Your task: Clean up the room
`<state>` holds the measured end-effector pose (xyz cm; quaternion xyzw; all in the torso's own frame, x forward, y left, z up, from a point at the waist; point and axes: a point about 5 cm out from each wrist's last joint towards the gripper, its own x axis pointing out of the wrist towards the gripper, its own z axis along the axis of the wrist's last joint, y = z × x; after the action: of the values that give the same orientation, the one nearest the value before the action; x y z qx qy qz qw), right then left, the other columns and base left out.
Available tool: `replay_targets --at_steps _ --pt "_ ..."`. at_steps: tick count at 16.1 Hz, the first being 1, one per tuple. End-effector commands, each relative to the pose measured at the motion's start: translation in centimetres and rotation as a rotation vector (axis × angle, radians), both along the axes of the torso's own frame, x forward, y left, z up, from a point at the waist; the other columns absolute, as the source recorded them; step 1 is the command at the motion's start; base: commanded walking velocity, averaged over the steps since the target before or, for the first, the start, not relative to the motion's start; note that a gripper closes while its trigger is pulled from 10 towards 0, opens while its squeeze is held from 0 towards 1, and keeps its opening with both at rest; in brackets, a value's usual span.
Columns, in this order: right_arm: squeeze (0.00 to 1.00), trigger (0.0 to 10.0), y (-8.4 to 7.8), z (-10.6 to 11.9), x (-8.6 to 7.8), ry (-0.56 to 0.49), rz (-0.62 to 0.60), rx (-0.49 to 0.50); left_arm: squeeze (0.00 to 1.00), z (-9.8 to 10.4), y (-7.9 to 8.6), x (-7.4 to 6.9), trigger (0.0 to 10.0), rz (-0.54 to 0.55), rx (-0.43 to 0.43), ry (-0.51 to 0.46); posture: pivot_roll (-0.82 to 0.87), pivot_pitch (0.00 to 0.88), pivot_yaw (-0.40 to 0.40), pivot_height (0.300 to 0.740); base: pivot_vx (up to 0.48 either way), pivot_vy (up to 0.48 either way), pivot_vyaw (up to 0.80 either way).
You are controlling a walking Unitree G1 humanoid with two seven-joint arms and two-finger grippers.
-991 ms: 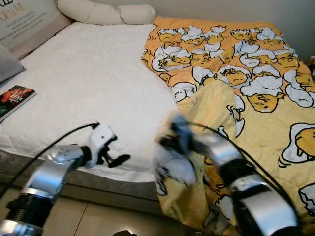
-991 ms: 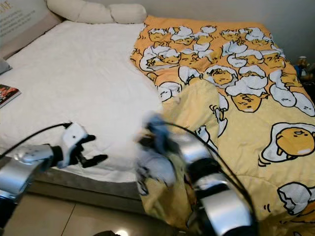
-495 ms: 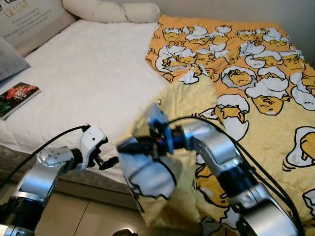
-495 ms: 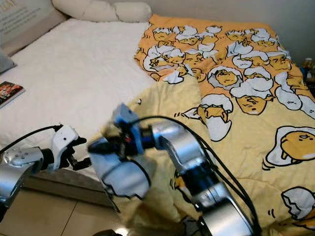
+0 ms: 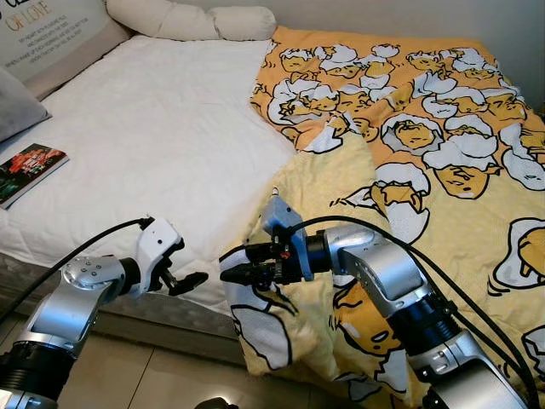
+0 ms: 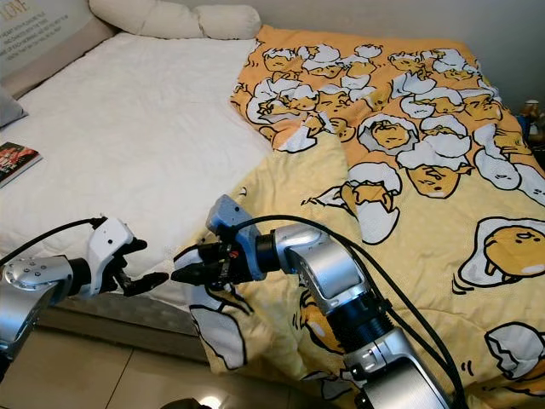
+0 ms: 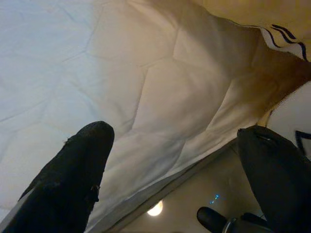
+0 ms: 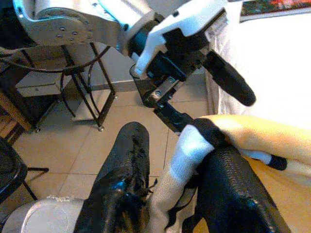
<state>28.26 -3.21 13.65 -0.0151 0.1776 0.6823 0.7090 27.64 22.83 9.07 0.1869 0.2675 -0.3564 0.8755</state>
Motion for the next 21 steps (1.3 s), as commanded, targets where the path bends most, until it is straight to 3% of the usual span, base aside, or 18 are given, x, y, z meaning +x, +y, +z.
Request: replay_targets --at_steps 1,4,5,6,9,10,12,13,15,19,21 --pt "1.00 10.0 0.0 0.8 0.1 -0.017 -0.017 0.041 0.00 -0.1 0.6 -0.2 10.0 0.012 0.017 0.008 -0.02 0.000 0.047 0.740 0.000 0.000 0.00" --pt "1.00 10.0 -0.1 0.8 0.7 -0.030 -0.074 0.010 0.00 -0.1 0.8 -0.2 10.0 0.018 0.019 0.006 -0.01 0.000 0.041 0.740 0.000 0.000 0.00" --pt "0.95 10.0 -0.1 0.7 1.0 -0.053 -0.103 -0.012 0.00 -0.2 0.8 -0.2 10.0 0.018 0.016 0.006 -0.01 0.000 0.040 0.740 0.000 0.000 0.00" --pt "0.00 10.0 -0.1 0.7 1.1 -0.055 -0.110 -0.016 0.00 -0.2 0.8 -0.2 10.0 0.018 0.016 0.007 -0.01 0.000 0.040 0.740 0.000 0.000 0.00" --pt "0.00 10.0 -0.3 0.6 1.8 -0.049 -0.166 -0.016 0.00 -0.3 0.7 -0.2 10.0 0.014 0.008 0.011 -0.01 0.000 0.036 0.740 0.000 0.000 0.00" --pt "1.00 10.0 -0.3 0.8 2.0 -0.009 -0.193 0.014 0.00 -0.3 0.6 -0.2 10.0 0.013 0.007 0.011 -0.01 0.000 0.034 0.740 0.000 0.000 0.00" --pt "1.00 10.0 -0.4 1.6 2.7 -0.002 -0.259 0.084 0.00 -0.2 0.9 -0.3 10.0 0.015 0.010 0.012 -0.01 0.000 0.035 0.740 0.000 0.000 0.00" --pt "0.00 10.0 -0.7 2.2 3.5 0.010 -0.335 0.142 0.00 -0.1 1.1 -0.3 10.0 0.019 0.014 0.011 -0.01 0.000 0.035 0.740 0.000 0.000 0.00" --pt "0.00 10.0 -1.2 2.6 3.9 0.025 -0.374 0.174 0.00 0.0 1.3 -0.2 10.0 0.023 0.018 0.008 -0.01 0.000 0.036 0.740 0.000 0.000 0.00" --pt "0.00 10.0 -4.1 2.0 6.2 0.036 -0.670 0.162 0.00 0.2 1.4 0.1 10.0 0.045 0.028 -0.027 -0.02 0.000 0.035 0.740 0.000 0.000 0.00" --pt "0.00 10.0 -6.1 1.0 6.5 0.015 -0.793 0.109 0.00 0.7 0.8 0.9 10.0 0.087 -0.002 -0.120 -0.02 0.000 0.032 0.740 0.000 0.000 0.00"
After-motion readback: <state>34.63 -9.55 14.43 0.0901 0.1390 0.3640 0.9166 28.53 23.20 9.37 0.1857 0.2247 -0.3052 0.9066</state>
